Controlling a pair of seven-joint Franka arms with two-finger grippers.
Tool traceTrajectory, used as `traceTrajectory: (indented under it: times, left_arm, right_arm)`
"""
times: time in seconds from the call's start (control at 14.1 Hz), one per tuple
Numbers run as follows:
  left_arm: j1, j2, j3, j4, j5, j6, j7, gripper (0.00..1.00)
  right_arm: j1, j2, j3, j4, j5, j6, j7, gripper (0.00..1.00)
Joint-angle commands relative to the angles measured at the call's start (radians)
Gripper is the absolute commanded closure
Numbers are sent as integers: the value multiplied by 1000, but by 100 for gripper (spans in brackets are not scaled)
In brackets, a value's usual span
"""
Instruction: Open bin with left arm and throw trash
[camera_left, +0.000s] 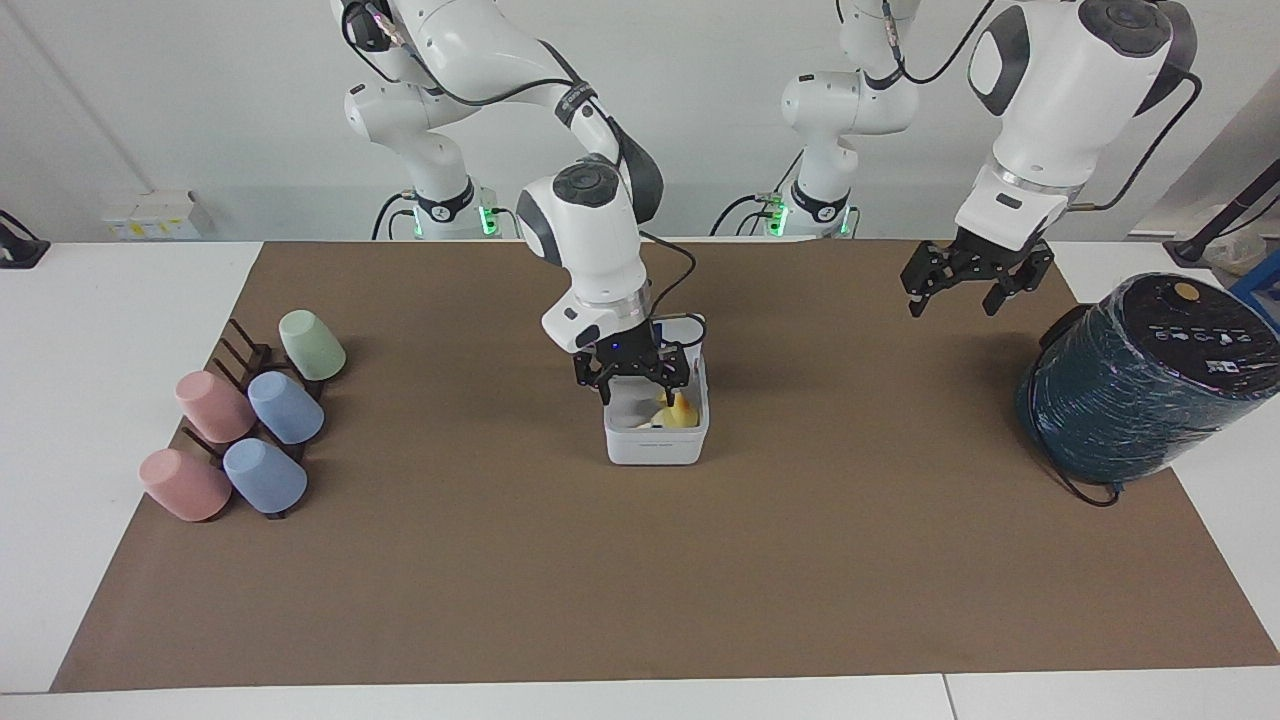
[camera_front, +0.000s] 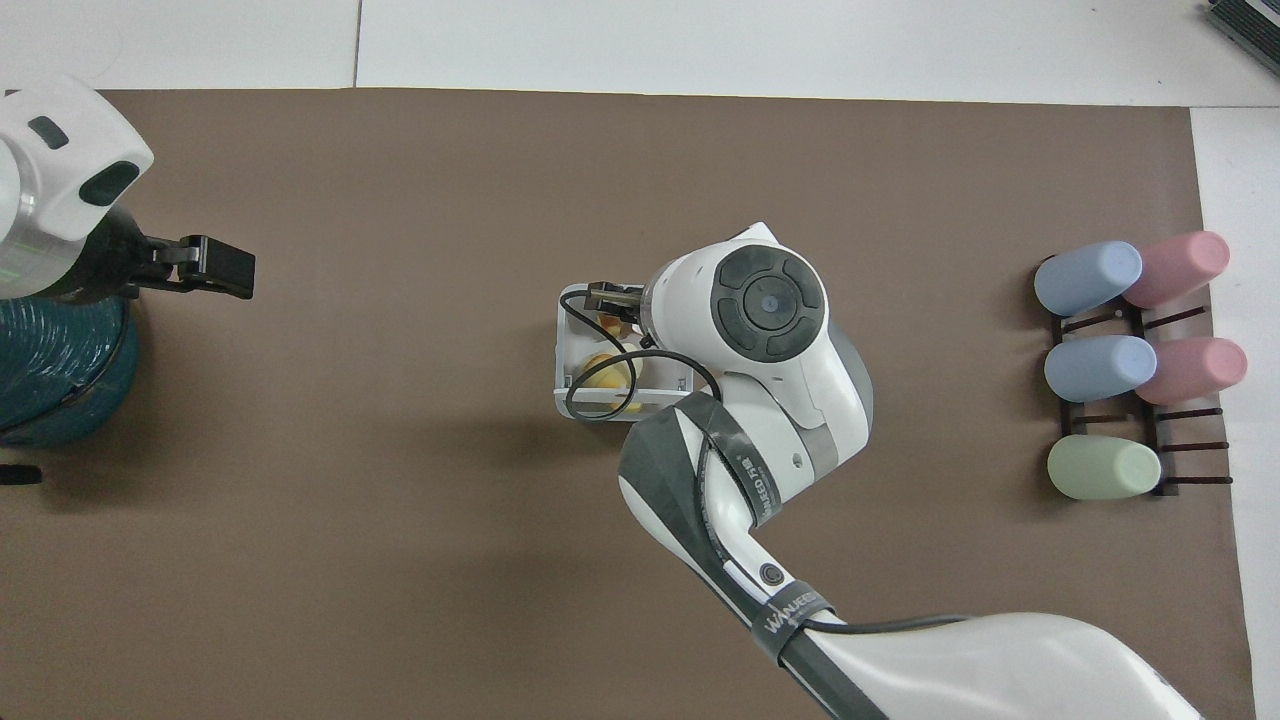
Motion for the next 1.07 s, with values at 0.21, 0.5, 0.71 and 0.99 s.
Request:
traceTrajectory:
  times: [0.21, 0.5, 0.71, 0.99]
  left_arm:
    - [8, -38, 7, -48, -41, 15, 5, 0]
    - [21, -38, 9, -45, -38, 9, 9, 0]
    - [21, -38, 9, -40, -33, 4, 7, 0]
    - [21, -40, 9, -42, -33, 4, 4, 0]
  right_arm:
    - [-182, -148, 6, -32, -7, -163, -251, 0]
    - [-340, -230, 6, -32, -7, -275, -426, 0]
    - [-443, -288, 6, -32, -8, -373, -532, 0]
    - [-495, -363, 4, -55, -62, -479, -573, 0]
